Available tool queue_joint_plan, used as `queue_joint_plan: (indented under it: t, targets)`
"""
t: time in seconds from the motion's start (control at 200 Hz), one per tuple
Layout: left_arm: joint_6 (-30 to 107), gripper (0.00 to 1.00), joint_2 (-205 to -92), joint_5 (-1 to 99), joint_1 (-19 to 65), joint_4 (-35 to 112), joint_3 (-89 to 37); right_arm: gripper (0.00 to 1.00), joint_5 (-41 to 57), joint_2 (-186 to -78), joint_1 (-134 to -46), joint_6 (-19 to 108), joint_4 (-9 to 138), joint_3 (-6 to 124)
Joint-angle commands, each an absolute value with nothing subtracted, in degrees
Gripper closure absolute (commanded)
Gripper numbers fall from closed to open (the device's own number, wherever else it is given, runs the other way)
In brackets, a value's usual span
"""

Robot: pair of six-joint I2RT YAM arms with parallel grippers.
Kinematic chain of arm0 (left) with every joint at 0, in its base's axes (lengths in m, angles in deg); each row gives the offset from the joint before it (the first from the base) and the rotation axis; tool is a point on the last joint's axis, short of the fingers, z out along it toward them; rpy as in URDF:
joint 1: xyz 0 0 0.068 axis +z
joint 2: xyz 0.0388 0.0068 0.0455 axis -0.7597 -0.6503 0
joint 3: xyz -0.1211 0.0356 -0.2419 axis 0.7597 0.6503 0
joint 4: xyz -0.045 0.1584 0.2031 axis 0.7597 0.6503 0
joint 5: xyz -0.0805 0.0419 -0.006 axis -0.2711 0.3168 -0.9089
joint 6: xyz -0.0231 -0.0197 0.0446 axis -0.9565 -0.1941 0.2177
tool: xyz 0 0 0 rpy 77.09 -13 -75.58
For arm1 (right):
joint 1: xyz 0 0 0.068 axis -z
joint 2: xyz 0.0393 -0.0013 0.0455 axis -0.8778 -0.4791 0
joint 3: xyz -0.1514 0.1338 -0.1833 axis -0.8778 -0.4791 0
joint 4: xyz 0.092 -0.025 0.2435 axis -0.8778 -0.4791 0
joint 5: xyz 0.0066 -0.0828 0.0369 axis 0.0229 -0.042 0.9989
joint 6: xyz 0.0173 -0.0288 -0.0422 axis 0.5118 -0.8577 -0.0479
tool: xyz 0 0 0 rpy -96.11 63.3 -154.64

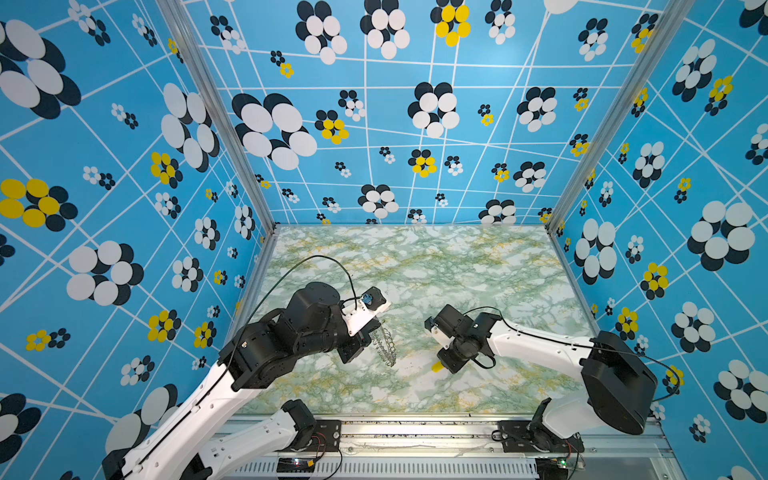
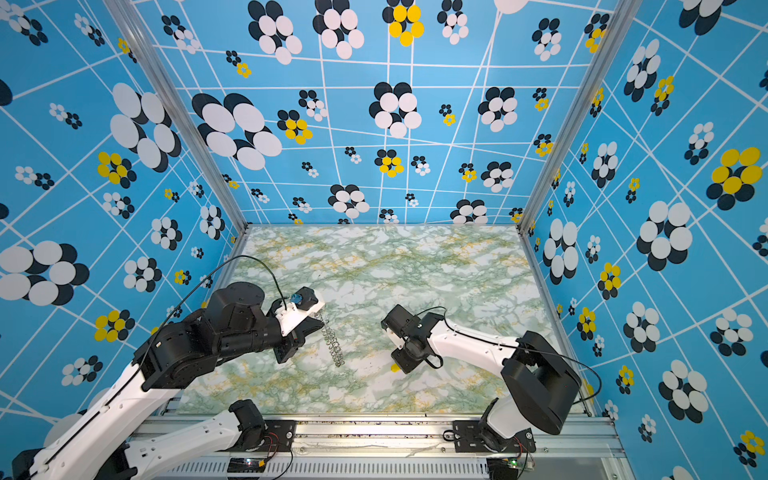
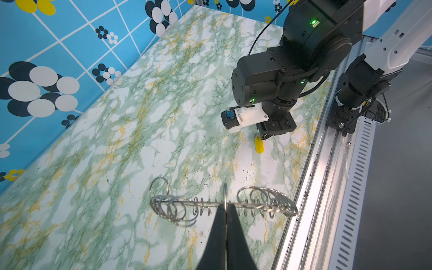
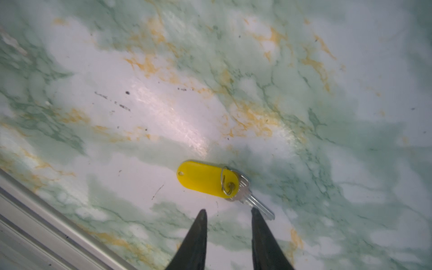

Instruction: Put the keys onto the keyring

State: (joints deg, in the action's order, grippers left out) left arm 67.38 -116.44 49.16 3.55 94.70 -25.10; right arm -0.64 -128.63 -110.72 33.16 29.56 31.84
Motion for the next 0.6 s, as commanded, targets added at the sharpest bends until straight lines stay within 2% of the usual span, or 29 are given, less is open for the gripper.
queue_joint_plan:
  t: [0.0, 0.16, 0.595]
  targets:
    - [67.3, 1.0, -115.9, 49.0, 2.9, 93.1, -25.8, 0.67, -2.1, -127.8, -111.2, 34.9, 33.9, 31.8]
    - [67.5, 1.0, -115.6, 49.0, 3.0, 93.3, -26.0, 0.69, -2.2, -131.7, -112.0, 35.3, 30.2, 34.0]
    - [67.3, 1.0, -114.8, 49.3, 2.9, 93.2, -25.1, 0.77, -6.1, -133.6, -112.7, 39.0, 31.3, 33.5]
